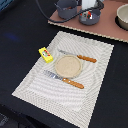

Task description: Interact with the objects in diverse but meaningful ways.

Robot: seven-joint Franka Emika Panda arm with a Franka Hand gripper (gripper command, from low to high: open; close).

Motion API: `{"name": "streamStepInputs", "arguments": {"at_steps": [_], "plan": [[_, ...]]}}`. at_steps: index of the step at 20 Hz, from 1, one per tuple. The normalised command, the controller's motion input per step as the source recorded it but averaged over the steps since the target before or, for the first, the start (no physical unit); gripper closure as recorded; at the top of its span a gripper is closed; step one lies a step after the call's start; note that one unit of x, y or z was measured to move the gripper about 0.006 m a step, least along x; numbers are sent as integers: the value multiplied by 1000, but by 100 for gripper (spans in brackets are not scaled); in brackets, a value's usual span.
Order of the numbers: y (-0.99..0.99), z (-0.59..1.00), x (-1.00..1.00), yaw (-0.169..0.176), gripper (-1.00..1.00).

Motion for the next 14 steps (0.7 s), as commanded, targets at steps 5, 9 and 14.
{"name": "streamStepInputs", "arguments": {"at_steps": [5,9,14], "plan": [[-423,-29,-620,-42,-100],[-250,74,-374,-9,-100],[-68,0,-91,12,-100]]}}
